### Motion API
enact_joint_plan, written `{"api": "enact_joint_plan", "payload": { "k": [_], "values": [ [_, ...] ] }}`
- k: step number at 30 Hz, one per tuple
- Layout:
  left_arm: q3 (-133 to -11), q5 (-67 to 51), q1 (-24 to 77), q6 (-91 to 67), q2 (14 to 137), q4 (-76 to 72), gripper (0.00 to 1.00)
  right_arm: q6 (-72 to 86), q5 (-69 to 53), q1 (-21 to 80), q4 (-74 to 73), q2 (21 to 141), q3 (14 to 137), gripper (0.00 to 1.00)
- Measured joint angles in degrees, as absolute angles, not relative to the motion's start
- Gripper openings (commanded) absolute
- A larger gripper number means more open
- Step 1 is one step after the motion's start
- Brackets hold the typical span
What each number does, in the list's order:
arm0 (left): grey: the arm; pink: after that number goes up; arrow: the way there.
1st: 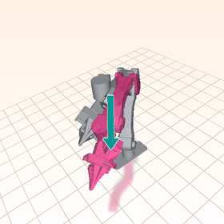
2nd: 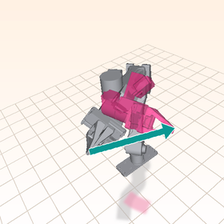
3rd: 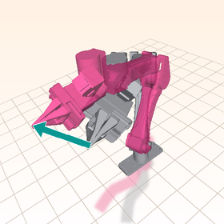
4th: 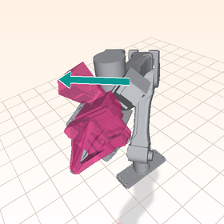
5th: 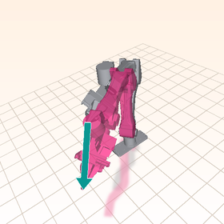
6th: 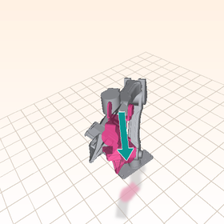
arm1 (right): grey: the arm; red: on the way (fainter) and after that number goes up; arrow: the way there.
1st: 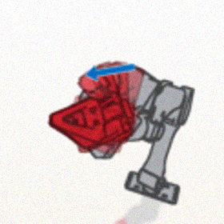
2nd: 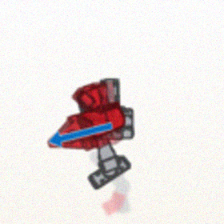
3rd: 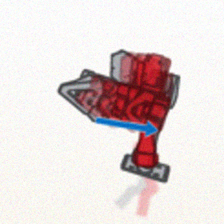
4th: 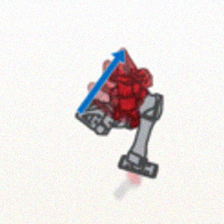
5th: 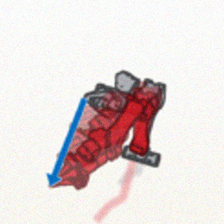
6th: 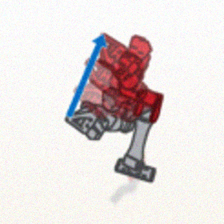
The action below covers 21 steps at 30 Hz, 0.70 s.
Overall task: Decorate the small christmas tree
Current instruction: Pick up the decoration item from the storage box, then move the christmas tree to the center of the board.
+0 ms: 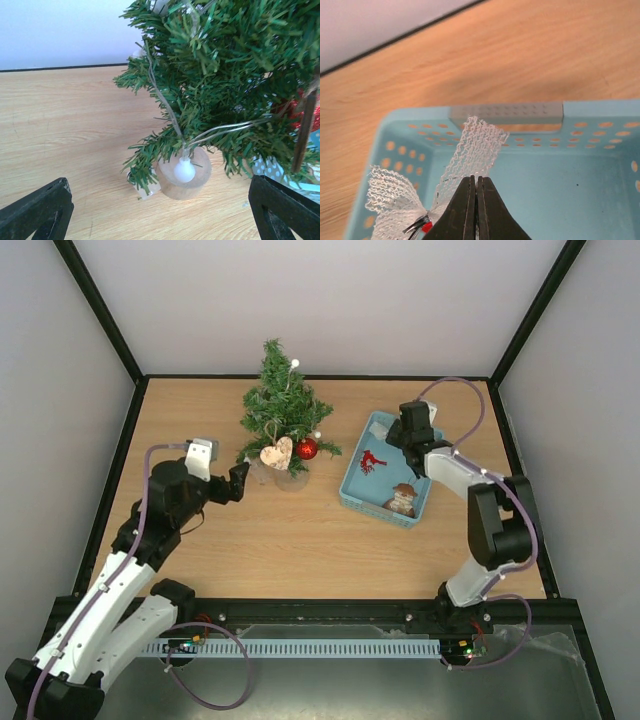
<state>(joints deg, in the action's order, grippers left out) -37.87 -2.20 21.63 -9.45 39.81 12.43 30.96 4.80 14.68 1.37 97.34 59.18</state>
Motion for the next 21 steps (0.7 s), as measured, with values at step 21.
{"api": "enact_joint_plan", "payload": {
  "k": [21],
  "values": [
    [-56.36, -16.91, 21.63, -8.34, 42.85, 20.10, 0.76, 6.26, 4.03, 32.53, -16.47, 68.99, 67.00, 0.02]
  ]
}}
